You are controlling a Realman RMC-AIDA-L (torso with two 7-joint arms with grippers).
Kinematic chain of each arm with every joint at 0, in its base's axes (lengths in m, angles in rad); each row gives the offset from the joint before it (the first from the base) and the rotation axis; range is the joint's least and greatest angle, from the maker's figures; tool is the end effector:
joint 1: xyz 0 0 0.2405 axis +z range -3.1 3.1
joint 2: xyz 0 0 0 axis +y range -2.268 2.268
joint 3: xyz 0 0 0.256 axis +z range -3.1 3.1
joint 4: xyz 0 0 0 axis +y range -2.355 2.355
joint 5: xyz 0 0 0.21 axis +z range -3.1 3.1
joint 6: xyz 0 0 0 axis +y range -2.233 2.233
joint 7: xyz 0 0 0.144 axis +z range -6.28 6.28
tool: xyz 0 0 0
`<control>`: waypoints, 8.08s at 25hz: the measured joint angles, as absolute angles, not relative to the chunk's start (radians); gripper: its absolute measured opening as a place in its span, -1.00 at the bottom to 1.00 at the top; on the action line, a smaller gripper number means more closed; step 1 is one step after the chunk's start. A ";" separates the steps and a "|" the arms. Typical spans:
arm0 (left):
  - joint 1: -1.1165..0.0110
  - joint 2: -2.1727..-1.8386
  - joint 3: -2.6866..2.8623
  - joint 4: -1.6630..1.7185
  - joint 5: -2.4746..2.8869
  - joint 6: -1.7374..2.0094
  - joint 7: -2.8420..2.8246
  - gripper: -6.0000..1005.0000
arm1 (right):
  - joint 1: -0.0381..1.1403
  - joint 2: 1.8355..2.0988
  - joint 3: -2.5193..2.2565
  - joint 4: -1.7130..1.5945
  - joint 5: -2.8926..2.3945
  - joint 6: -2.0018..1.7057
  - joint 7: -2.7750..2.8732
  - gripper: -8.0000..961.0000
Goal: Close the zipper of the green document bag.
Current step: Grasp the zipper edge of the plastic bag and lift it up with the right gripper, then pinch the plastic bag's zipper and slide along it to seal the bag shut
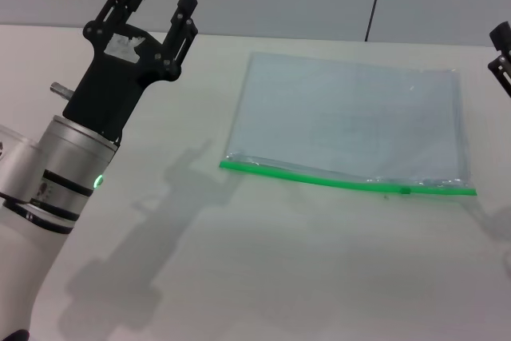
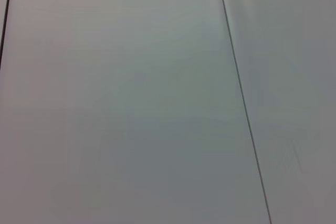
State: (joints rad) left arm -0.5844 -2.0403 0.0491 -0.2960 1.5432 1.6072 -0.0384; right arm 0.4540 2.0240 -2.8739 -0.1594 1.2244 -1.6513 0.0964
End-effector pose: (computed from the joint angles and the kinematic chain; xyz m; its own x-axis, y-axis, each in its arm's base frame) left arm -0.2355 0.3247 -0.0206 0.5666 -0.4004 0.7202 0.5893 -0.4140 -0.6938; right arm 0.2764 0.3032 0.0091 0.6272 0.4323 -0.6479 -0.5354 -0.3649 -0.7617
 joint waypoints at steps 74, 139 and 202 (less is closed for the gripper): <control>-0.584 -2.040 0.038 -0.288 1.539 1.588 -0.038 0.17 | 0.332 2.035 -2.857 -0.201 1.212 -1.091 -1.212 0.83; -0.586 -2.040 0.040 -0.291 1.539 1.588 -0.038 0.17 | 0.455 2.035 -2.842 -0.382 1.260 -0.956 -1.406 0.30; -0.775 -2.051 0.262 -0.350 1.674 1.042 0.419 0.04 | 0.541 2.028 -2.860 -0.627 1.360 -0.848 -1.473 -0.88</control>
State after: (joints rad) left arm -0.7748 -2.0510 0.2624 -0.3497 1.6742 1.0425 0.4191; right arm 0.5410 2.0281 -2.8599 -0.6274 1.3600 -0.8484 -1.4727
